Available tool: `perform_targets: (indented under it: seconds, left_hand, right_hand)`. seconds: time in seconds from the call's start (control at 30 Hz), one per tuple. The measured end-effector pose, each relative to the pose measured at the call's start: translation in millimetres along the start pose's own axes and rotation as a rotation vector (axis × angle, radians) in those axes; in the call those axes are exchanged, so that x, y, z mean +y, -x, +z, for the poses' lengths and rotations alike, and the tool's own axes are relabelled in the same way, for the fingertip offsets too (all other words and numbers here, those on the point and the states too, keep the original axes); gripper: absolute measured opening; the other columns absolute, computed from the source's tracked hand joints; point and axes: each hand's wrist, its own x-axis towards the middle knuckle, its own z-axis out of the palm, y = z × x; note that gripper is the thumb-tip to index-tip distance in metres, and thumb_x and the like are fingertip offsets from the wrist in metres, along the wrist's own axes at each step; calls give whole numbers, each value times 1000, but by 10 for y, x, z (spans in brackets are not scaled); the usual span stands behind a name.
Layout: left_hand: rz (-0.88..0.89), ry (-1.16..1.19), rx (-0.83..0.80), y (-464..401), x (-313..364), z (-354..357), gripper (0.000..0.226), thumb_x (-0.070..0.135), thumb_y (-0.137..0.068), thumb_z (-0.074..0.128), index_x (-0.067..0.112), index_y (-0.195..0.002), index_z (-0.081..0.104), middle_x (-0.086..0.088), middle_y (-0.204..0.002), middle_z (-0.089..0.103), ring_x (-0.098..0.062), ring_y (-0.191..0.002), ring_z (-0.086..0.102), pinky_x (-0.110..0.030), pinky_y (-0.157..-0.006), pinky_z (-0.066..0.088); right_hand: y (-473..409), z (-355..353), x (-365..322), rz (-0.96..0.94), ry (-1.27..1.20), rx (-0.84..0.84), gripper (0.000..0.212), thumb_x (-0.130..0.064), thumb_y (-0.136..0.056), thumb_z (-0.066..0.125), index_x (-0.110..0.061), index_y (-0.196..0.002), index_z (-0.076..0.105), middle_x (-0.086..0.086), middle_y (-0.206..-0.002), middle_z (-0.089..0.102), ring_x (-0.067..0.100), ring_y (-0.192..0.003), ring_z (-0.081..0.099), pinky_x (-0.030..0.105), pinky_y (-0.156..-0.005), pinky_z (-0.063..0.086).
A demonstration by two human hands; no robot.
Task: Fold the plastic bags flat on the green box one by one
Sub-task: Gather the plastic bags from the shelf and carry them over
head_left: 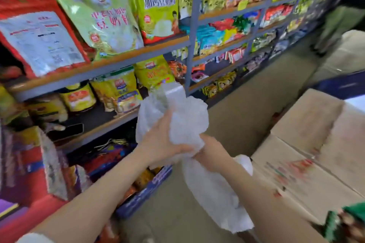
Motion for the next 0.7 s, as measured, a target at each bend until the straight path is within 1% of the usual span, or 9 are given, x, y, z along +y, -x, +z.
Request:
perform_targets:
  seconds: [0.07, 0.13, 0.2, 0.3, 0.33, 0.4, 0.5, 0.57, 0.7]
  left_hand:
    - [-23, 0, -103, -232, 47, 118, 98, 52, -56, 79, 39, -130, 17, 24, -114, 36, 3, -108, 37, -4, -75, 26]
    - [-26, -61, -204, -479, 37, 202, 83, 46, -68, 75, 38, -134, 25, 24, -115, 38, -1, -111, 40, -13, -83, 29]
    - [-40, -39, -270, -781, -103, 265, 60, 32, -81, 67, 28, -134, 39, 16, -118, 46, -8, -115, 45, -19, -87, 32]
    - [-26, -71, -150, -1306, -470, 288, 36, 29, -83, 64, 24, -119, 59, 3, -110, 62, -19, -106, 57, -22, -74, 36]
    - [-21, -110, -88, -1498, -594, 289, 36, 29, -82, 63, 21, -118, 61, -2, -111, 65, -23, -104, 59, -26, -72, 39]
    - [-21, -267, 19, -1909, -788, 237, 37, 23, -84, 62, 19, -120, 59, -9, -111, 66, -31, -104, 59, -32, -72, 42]
    - [-108, -534, 86, -2572, -943, 61, 39, 16, -84, 58, 17, -123, 56, -15, -112, 63, -36, -104, 57, -38, -76, 45]
    - [-160, -621, 74, -3012, -1062, -5, 35, 15, -83, 57, 14, -118, 55, -18, -110, 62, -36, -103, 56, -39, -76, 45]
    - [-154, -689, 22, -3934, -1189, 113, 37, 14, -85, 55, 11, -122, 51, -21, -112, 60, -38, -104, 55, -39, -78, 42]
  right_hand:
    - [-50, -48, 130, -15, 81, -49, 32, -22, -90, 54, -11, -120, 56, 12, -123, 58, 30, -111, 54, 33, -87, 41]
    - [-180, -85, 269, -30, 99, -60, 30, -21, -91, 51, -11, -118, 59, 13, -121, 59, 30, -111, 54, 34, -89, 43]
    - [-360, -132, 432, -34, -14, 18, 33, -18, -90, 53, -13, -122, 57, 12, -122, 58, 29, -111, 54, 35, -90, 44]
    - [-702, -249, 725, 19, -204, 250, 54, -22, -81, 65, -19, -132, 46, 4, -128, 47, 25, -110, 52, 34, -87, 44]
    - [-836, -299, 854, 104, -233, 277, 64, -26, -78, 69, -21, -135, 40, 3, -127, 46, 25, -109, 52, 34, -86, 45]
    - [-1147, -403, 1145, 345, -231, 212, 74, -36, -75, 71, -21, -137, 32, 3, -119, 53, 24, -103, 55, 36, -84, 48]
    - [-1632, -584, 1549, 597, -200, 21, 53, -38, -82, 63, -14, -126, 45, 4, -110, 57, 21, -95, 57, 35, -86, 50]
    - [-1918, -733, 1789, 670, -228, 32, 42, -32, -82, 64, -8, -114, 52, 8, -109, 58, 26, -100, 57, 34, -86, 48]
    - [-2382, -1027, 2281, 735, -43, 95, 22, -30, -85, 54, -18, -103, 54, -1, -97, 60, 21, -93, 60, 29, -73, 47]
